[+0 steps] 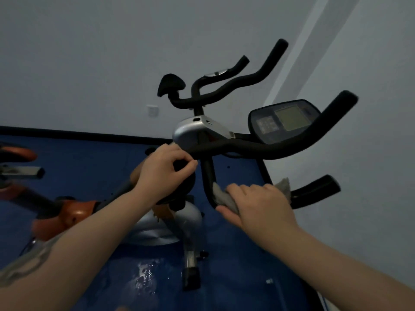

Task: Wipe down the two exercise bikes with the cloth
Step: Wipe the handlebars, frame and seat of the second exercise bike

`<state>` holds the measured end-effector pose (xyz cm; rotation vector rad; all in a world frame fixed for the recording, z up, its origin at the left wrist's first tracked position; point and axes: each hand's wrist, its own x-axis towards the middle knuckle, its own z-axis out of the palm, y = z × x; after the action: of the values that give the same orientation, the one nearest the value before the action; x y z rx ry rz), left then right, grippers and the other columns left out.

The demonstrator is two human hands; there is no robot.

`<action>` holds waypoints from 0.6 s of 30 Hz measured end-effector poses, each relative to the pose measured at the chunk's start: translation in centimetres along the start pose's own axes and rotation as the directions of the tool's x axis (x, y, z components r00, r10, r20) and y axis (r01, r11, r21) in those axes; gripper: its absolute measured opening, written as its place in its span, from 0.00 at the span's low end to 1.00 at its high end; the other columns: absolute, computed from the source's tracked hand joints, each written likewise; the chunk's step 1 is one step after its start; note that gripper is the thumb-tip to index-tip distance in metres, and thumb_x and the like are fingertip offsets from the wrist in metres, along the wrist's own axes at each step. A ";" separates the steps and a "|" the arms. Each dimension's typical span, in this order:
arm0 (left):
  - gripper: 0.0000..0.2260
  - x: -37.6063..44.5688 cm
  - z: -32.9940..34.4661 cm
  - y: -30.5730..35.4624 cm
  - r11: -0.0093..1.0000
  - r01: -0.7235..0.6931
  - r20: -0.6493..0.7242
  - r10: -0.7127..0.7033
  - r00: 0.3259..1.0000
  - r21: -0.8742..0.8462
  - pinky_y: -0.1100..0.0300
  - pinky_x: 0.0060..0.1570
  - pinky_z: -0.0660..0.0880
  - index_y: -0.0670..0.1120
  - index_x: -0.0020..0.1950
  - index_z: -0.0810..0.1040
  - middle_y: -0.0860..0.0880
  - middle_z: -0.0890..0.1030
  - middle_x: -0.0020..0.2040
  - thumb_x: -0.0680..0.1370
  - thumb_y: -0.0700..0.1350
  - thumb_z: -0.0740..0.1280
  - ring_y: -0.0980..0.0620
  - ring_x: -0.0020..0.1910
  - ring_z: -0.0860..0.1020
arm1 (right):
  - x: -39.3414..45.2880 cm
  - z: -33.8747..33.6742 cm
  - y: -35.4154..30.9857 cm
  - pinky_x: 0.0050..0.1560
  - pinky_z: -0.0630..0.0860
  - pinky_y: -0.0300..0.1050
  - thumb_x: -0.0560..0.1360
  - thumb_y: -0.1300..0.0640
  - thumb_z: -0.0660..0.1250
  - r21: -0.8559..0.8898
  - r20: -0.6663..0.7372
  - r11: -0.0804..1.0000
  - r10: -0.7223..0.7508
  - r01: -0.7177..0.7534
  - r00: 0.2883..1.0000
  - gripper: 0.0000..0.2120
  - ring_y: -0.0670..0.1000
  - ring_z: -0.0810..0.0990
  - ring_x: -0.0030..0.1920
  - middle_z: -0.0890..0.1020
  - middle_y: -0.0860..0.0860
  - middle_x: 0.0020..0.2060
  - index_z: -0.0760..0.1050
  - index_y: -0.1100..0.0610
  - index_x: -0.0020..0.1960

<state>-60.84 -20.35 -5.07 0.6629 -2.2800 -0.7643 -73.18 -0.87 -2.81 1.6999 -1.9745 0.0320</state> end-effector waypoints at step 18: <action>0.13 1.1 -0.9 -5.5 0.887 -0.354 0.137 0.407 0.903 -0.298 0.70 0.53 0.69 0.48 0.59 0.79 0.52 0.78 0.51 0.81 0.49 0.58 0.59 0.52 0.75 | 0.9 1.4 -5.9 0.38 0.76 0.47 0.82 0.40 0.52 -0.072 -0.017 0.924 0.376 -0.376 0.927 0.28 0.50 0.79 0.34 0.82 0.50 0.36 0.80 0.60 0.58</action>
<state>-59.56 -25.19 -7.72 0.0046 -2.3189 -0.9473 -68.33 -3.43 -5.49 1.2517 -2.2433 0.0971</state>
